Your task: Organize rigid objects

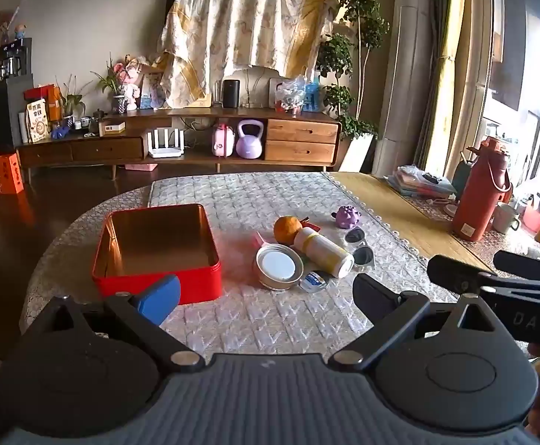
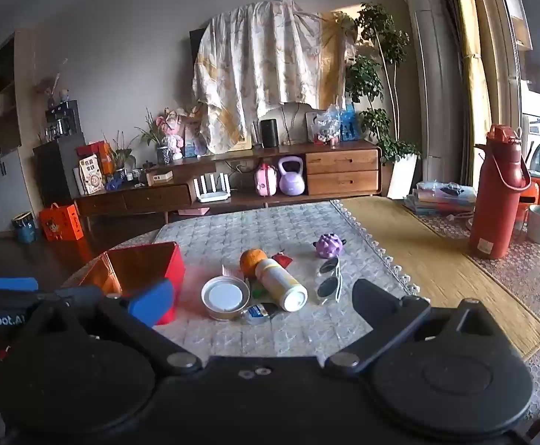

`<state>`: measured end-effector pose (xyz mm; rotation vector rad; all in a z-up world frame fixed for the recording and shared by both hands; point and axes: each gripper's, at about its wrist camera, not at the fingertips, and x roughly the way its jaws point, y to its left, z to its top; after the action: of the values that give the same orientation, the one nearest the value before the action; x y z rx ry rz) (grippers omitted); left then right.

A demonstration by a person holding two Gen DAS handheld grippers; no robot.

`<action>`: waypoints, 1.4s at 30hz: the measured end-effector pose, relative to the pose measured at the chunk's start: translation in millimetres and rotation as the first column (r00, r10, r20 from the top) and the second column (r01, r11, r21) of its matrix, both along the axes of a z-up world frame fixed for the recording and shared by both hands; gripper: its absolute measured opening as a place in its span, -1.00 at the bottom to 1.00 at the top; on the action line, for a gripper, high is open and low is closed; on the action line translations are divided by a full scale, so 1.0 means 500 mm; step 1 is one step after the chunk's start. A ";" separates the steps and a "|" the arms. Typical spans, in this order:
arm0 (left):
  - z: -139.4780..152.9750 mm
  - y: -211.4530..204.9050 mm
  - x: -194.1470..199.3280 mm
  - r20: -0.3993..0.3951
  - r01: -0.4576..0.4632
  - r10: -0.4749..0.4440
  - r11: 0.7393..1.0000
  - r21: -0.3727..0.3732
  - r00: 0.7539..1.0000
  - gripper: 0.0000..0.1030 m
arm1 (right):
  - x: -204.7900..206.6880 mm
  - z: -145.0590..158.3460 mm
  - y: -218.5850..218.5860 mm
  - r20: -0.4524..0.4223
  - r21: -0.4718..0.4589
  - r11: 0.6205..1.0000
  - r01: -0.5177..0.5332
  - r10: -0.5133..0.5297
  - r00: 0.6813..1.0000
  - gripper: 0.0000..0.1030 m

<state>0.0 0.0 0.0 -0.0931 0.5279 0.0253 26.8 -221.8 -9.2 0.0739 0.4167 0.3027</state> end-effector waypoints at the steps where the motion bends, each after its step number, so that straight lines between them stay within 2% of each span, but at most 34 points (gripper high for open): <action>1: 0.000 0.000 0.000 -0.001 -0.001 0.001 1.000 0.001 1.000 0.94 | 0.001 -0.001 -0.002 -0.010 0.000 1.000 -0.001 0.001 1.000 1.00; 3: -0.001 -0.002 -0.002 0.022 0.000 0.000 1.000 0.028 1.000 0.94 | 0.003 -0.004 -0.009 -0.023 0.001 1.000 -0.003 0.003 1.000 1.00; 6: -0.001 -0.001 -0.002 0.002 0.000 0.000 1.000 0.024 1.000 0.94 | 0.016 0.001 0.009 -0.031 -0.027 0.999 -0.020 0.019 0.999 0.99; 10: -0.001 -0.002 -0.002 -0.007 0.002 -0.002 1.000 0.020 1.000 0.94 | -0.005 -0.001 0.006 0.016 -0.029 0.999 -0.042 0.043 0.999 0.99; 14: 0.008 0.018 -0.003 -0.009 -0.001 0.001 1.000 0.014 1.000 0.94 | -0.005 -0.002 0.007 0.010 -0.021 0.999 -0.049 0.049 0.999 0.99; 42: -0.012 0.007 0.008 -0.020 -0.012 0.012 1.000 0.004 1.000 0.94 | 0.005 -0.022 0.015 -0.016 -0.006 0.997 -0.079 0.079 0.997 0.98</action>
<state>4.0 3.4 -6.0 -0.0922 0.5474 0.0392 29.2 -214.1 -20.1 0.0537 0.4373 0.3791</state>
